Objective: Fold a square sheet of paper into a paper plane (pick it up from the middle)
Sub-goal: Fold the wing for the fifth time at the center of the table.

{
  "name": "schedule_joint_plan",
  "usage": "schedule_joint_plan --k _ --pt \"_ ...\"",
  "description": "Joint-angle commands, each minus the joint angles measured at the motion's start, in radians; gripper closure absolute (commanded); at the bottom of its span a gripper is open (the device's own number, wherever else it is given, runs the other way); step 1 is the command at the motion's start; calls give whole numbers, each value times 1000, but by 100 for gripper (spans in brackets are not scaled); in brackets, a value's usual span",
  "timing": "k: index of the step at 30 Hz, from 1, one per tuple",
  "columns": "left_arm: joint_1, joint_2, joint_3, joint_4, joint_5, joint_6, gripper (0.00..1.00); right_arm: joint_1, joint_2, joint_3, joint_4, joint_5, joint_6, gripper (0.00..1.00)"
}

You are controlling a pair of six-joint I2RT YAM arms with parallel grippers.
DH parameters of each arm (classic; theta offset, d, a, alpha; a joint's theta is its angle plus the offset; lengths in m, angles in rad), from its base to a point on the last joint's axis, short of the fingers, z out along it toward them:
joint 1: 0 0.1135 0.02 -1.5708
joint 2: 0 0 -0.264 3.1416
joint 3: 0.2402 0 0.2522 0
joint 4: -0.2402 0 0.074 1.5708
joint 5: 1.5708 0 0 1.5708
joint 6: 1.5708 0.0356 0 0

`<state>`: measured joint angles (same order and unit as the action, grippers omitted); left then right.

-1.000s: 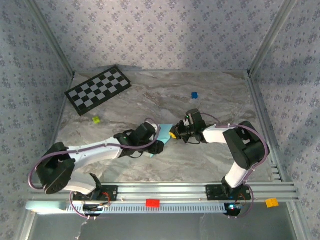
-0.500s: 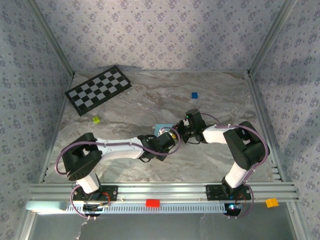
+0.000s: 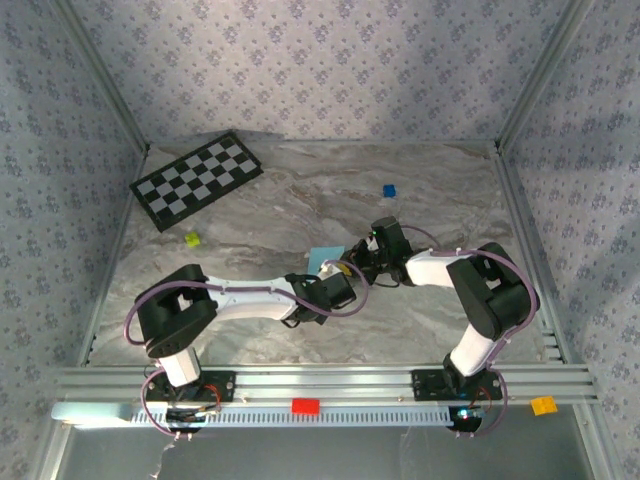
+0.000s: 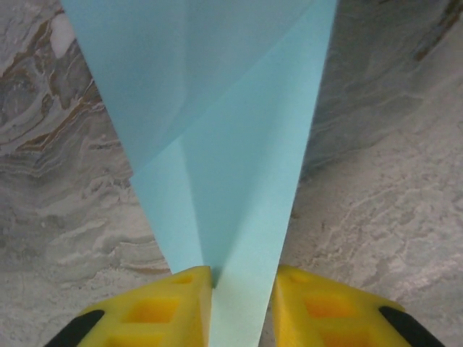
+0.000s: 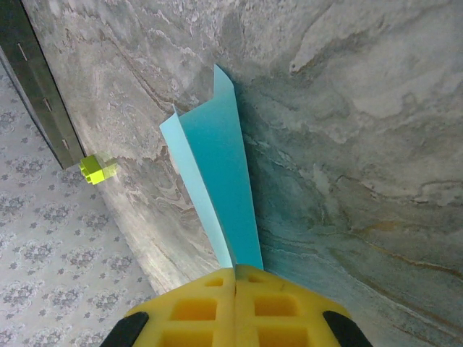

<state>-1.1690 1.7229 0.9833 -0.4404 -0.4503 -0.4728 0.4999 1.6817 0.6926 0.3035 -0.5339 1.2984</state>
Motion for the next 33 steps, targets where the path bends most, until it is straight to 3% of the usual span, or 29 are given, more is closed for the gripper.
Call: schedule_joint_plan --k 1,9,20,28,33 --pt "-10 -10 13 -7 -25 7 77 5 -26 18 -27 11 10 100" --pt "-10 0 10 -4 -22 5 86 3 -40 12 -38 14 7 100" --pt "-10 4 8 -1 -34 5 83 2 -47 18 -47 9 1 100" --pt "-10 -5 0 8 -34 2 96 -3 -63 19 -66 14 -20 100" --pt "-10 -10 0 19 -20 3 100 -8 -104 25 -128 33 -79 87"
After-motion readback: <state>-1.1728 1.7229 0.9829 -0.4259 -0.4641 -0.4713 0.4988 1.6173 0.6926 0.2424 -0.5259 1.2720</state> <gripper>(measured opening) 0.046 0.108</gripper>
